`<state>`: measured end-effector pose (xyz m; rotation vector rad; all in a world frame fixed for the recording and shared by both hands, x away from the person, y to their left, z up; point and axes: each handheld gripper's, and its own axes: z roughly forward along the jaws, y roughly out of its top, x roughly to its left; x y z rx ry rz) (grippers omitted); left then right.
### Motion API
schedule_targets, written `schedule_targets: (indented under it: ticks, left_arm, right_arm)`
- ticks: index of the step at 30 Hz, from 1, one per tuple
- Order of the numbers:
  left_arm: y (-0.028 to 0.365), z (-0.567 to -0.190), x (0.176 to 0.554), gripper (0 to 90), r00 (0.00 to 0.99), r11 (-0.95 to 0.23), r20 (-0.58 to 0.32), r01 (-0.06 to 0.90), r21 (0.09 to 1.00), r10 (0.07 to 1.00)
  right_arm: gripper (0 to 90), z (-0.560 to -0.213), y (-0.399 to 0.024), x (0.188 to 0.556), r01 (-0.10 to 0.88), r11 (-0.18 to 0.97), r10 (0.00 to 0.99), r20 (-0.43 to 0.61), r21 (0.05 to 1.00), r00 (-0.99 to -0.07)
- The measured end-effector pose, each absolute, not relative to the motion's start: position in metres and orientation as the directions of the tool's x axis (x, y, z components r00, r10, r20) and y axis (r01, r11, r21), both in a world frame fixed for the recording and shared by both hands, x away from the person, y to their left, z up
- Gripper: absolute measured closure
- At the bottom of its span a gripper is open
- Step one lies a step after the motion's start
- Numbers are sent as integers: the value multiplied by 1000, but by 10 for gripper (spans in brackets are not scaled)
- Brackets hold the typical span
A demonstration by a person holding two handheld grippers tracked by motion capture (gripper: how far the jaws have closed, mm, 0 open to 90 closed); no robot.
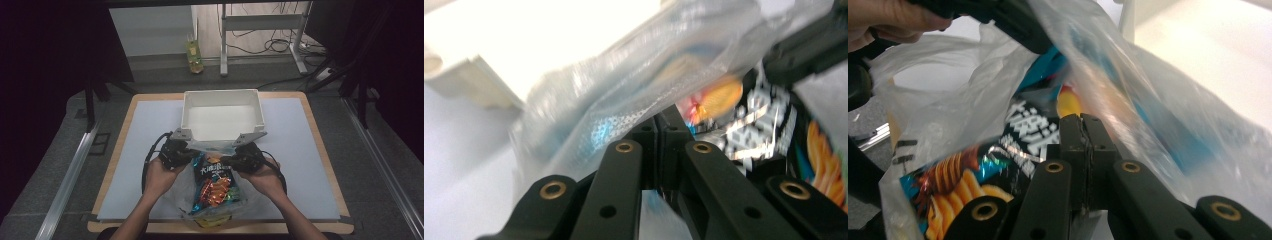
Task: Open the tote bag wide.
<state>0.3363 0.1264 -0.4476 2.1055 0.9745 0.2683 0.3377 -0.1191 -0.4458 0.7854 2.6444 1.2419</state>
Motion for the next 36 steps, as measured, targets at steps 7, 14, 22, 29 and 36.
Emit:
schedule_targets:
  ticks: [7,14,22,29,36]
  left_arm:
    - [120,-451,345,885,699,-412,-139,557,721,702]
    - [121,-457,344,885,657,-453,-47,567,688,752]
    - [133,-462,352,889,598,-460,28,586,667,801]
    - [139,-468,354,889,589,-440,-7,612,657,808]
    - [146,-467,348,887,607,-417,-54,605,679,793]
  right_arm:
    - [880,-453,-107,360,408,562,548,46,720,-835]
    - [880,-459,-110,377,420,576,600,-14,701,-800]
    - [880,-464,-120,387,425,587,636,-69,689,-768]
    - [880,-469,-127,390,443,582,653,-67,682,-755]
    - [879,-471,-135,388,463,562,655,-26,685,-755]
